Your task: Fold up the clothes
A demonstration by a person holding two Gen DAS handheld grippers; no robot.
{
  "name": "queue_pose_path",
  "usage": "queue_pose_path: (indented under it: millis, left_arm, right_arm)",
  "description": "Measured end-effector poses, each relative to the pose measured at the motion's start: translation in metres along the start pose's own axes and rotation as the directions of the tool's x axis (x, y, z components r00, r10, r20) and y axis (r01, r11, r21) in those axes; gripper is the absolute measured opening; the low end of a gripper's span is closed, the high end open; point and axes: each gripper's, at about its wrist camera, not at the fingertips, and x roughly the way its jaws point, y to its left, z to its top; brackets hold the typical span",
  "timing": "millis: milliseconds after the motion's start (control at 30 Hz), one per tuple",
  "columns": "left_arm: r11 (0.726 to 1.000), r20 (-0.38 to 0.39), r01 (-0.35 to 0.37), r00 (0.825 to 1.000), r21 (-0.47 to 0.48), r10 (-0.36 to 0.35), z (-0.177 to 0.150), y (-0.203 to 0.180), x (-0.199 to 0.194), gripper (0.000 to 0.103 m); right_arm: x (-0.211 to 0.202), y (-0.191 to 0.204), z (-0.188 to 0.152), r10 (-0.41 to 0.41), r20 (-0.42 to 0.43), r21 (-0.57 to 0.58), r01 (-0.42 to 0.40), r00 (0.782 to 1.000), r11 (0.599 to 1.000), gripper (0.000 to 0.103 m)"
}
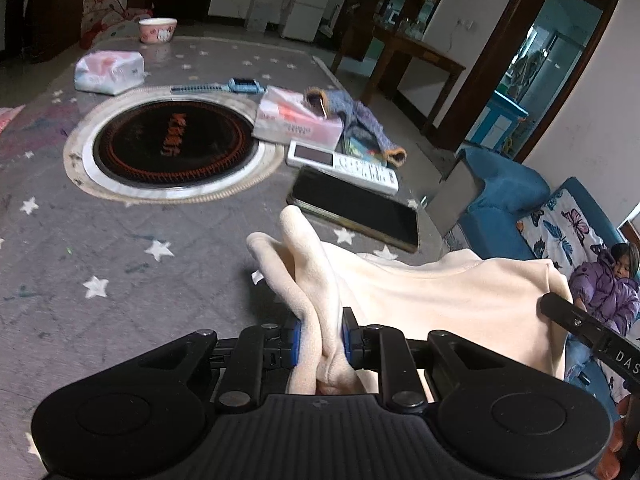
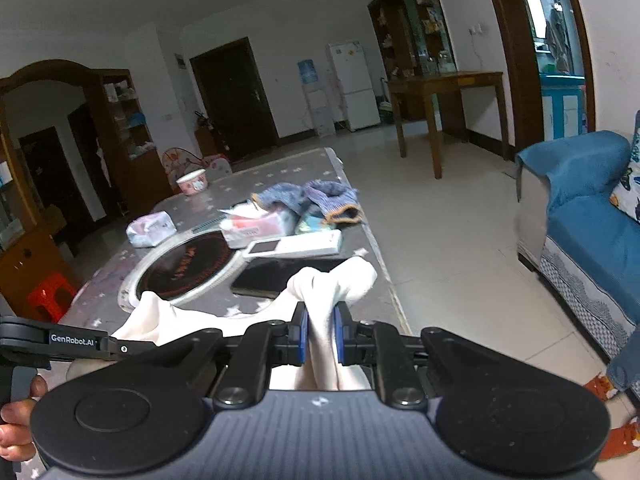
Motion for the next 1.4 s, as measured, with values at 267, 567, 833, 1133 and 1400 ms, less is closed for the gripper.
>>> queue_pose_path:
  millis: [267,567,833,1133,1400]
  left_arm:
    - [0.999,-0.069,-0.035,0.997,0.03,0.037,-0.015,0.004,0.023,0.021]
    - [0.995,-0.089,-0.085,0.992,0.055,0.09,-0.023,0.012,0.029,0.04]
    - [0.988,-0.067,-0.154,0.985,0.032,0.156,-0.013,0.026,0.025,0.055]
    - [0.985,-0.046,-0.168,0.984,0.029,0.17,0.003,0.022,0.032,0.055]
    - [0.988,-0.049,-0.145,0.988,0.058,0.148,0.013,0.009,0.051,0.06]
  right_arm:
    - [0.017,-0.011,-0.016,-0.037,-0.053,-0.002,0.037,0.998,0.999,0.012]
    - [0.031,-0.022,-0.028,-0.094,-0.101,-0.002,0.094,0.99,0.996,0.016]
    - [0.034,-0.026,-0.028,-0.095,-0.113,-0.008,0.094,0.989,0.996,0.019]
    - [0.065,-0.002,-0.028,-0.051,-0.167,-0.054,0.043,0.985,0.998,0.032]
    - [0.097,0.012,-0.029,-0.054,-0.198,-0.085,0.038,0.979,0.996,0.044]
